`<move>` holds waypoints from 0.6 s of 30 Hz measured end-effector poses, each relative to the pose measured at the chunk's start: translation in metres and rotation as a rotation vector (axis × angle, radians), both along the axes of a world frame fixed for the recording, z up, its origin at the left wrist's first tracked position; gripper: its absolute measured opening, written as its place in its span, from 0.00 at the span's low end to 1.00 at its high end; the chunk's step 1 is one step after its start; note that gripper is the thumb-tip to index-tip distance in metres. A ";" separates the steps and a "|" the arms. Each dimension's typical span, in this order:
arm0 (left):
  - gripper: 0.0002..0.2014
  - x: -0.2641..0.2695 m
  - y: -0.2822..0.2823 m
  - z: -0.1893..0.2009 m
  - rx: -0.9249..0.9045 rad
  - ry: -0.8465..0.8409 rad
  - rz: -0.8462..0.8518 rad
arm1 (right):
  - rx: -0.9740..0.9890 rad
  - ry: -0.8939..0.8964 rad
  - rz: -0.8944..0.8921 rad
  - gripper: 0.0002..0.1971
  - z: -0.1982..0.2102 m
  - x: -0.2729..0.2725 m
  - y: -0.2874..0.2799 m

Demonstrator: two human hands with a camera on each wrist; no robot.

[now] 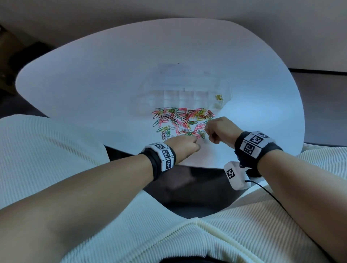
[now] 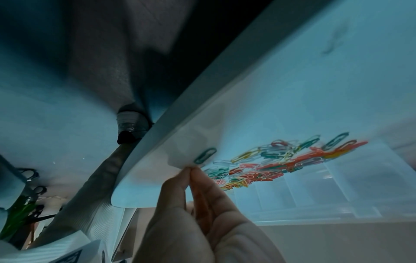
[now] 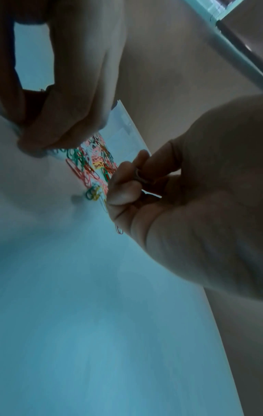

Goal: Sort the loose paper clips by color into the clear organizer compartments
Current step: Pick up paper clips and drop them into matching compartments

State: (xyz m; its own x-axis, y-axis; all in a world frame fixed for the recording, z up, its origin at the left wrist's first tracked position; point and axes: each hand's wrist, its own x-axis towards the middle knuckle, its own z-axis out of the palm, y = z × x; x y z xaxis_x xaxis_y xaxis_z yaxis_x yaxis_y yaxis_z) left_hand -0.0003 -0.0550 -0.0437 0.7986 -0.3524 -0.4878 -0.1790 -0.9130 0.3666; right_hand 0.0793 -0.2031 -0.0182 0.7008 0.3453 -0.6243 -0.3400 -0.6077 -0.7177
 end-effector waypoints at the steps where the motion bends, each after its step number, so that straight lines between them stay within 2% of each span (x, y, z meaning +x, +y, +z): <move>1: 0.15 0.001 0.001 -0.003 0.019 -0.014 -0.041 | 0.025 0.027 -0.029 0.09 -0.001 0.000 0.000; 4: 0.12 0.000 0.002 0.000 0.038 -0.041 -0.068 | 0.055 0.088 -0.065 0.09 -0.002 0.000 -0.001; 7: 0.16 -0.001 0.007 0.002 0.066 -0.150 -0.220 | 0.045 0.100 -0.019 0.09 -0.004 0.001 0.000; 10: 0.15 0.002 0.009 0.005 0.100 -0.194 -0.245 | -0.118 -0.042 0.145 0.09 -0.007 0.001 0.002; 12: 0.13 0.007 0.016 0.014 -0.018 -0.195 -0.076 | -0.240 -0.229 0.274 0.07 -0.010 -0.001 0.004; 15: 0.08 0.016 0.031 0.031 -0.339 -0.246 0.406 | -0.265 -0.399 0.361 0.05 -0.008 -0.004 0.005; 18: 0.13 0.027 0.048 0.042 -0.504 -0.111 0.804 | -0.307 -0.477 0.510 0.07 -0.006 -0.008 0.009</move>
